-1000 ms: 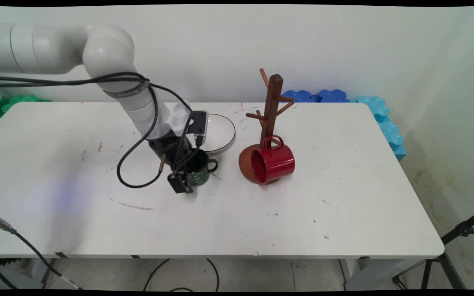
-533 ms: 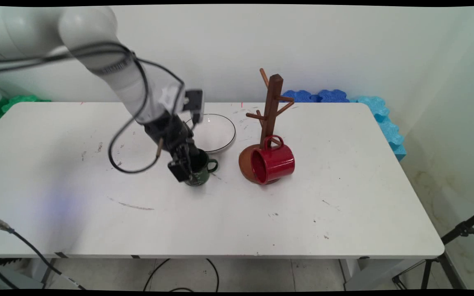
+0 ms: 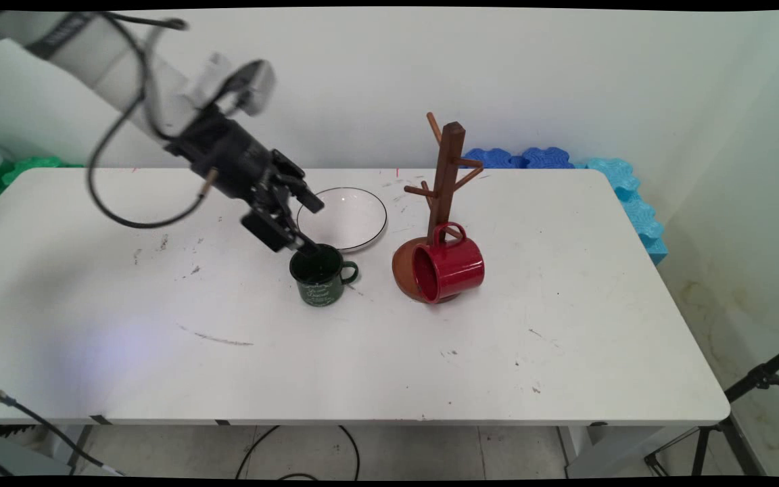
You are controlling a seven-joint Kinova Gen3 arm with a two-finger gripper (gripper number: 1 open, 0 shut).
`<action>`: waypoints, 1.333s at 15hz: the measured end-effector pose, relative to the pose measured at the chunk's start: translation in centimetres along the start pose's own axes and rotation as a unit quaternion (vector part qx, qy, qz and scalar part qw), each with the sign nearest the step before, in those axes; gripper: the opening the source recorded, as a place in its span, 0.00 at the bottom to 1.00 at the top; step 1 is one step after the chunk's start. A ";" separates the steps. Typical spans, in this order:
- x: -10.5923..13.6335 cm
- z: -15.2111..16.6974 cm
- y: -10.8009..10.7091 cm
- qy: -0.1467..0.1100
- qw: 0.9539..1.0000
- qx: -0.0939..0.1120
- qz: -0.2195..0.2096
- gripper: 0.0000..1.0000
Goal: Pick up the red mug from the rack
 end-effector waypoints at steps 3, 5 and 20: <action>-3.4 -2.1 -0.5 0.055 0.998 -0.011 -0.003 1.00; -5.7 -3.1 -0.8 0.089 0.996 -0.017 -0.004 1.00; -11.7 -3.7 -0.7 0.216 0.976 -0.014 -0.015 1.00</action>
